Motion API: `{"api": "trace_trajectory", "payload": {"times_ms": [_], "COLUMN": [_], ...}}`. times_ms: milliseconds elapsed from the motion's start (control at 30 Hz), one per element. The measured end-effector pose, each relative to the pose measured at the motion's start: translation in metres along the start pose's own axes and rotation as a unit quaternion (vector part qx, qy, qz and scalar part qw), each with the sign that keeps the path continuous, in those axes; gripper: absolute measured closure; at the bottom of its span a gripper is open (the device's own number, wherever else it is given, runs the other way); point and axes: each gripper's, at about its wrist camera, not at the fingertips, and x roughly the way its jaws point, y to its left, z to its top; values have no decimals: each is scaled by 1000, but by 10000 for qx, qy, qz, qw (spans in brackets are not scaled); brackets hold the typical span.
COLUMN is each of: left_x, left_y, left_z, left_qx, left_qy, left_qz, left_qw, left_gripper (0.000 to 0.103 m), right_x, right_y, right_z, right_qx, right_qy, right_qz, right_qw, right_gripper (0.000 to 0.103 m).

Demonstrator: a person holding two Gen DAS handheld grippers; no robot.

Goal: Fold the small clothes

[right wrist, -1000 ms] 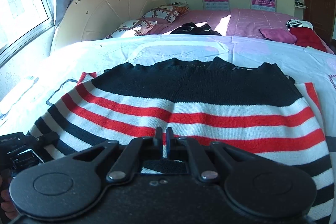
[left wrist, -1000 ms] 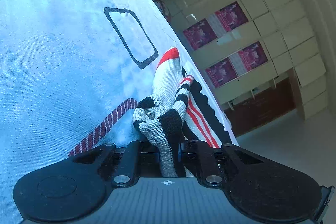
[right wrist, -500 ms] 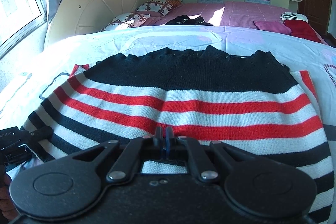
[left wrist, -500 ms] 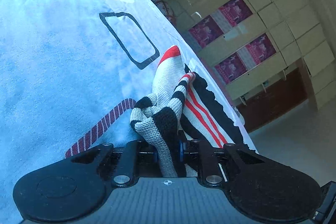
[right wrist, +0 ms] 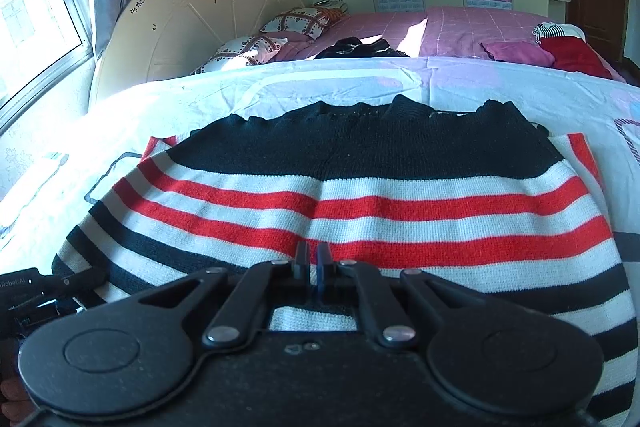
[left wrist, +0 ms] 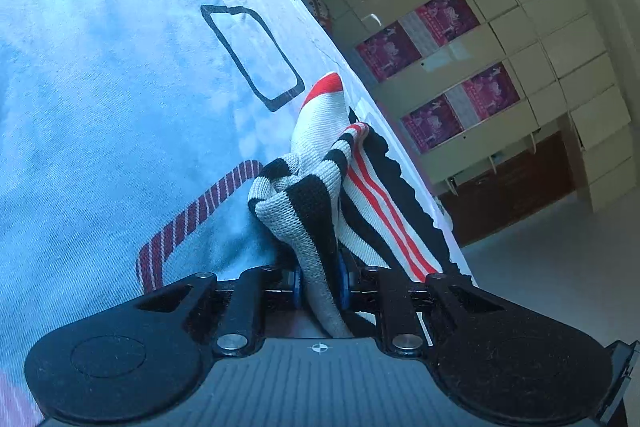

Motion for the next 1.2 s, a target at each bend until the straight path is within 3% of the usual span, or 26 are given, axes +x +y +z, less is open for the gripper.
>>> {"api": "trace_trajectory", "payload": {"times_ms": [100, 167, 300, 433, 533, 733, 800, 967, 1033, 1200], "left_x": [9, 10, -6, 0, 9, 25, 26, 22, 20, 16], "left_y": [8, 9, 4, 16, 11, 3, 2, -2, -10, -51], "left_z": [7, 9, 0, 0, 6, 11, 10, 12, 16, 32], "left_qx": [-322, -471, -179, -312, -261, -252, -170, 99, 348, 1079], "left_qy": [-27, -140, -409, -338, -271, -237, -274, -356, -383, -446], "left_qz": [-127, -192, -287, -274, -215, -121, -132, -195, -229, -577], "left_qw": [9994, 9986, 9986, 9986, 9991, 9993, 9994, 9991, 9984, 9915], "left_gripper": [86, 91, 92, 91, 85, 85, 89, 90, 90, 91], "right_x": [9, 11, -2, 11, 15, 17, 21, 27, 27, 26], "right_y": [-2, -1, 7, 8, 6, 8, 7, 11, 14, 10], "right_z": [-4, -3, 1, -2, -1, -2, -3, -7, -10, -10], "right_qx": [6, 40, -55, -105, 8, 28, 17, -218, -399, -106], "right_qy": [125, 128, -70, 75, 13, -133, -84, -55, -106, -106], "right_qz": [-74, -98, 41, -35, -17, -34, -55, -125, -182, -131], "right_qw": [9999, 9999, 10000, 9999, 10000, 9999, 9999, 9997, 9990, 9998], "right_gripper": [99, 99, 96, 96, 96, 96, 97, 98, 98, 99]}}
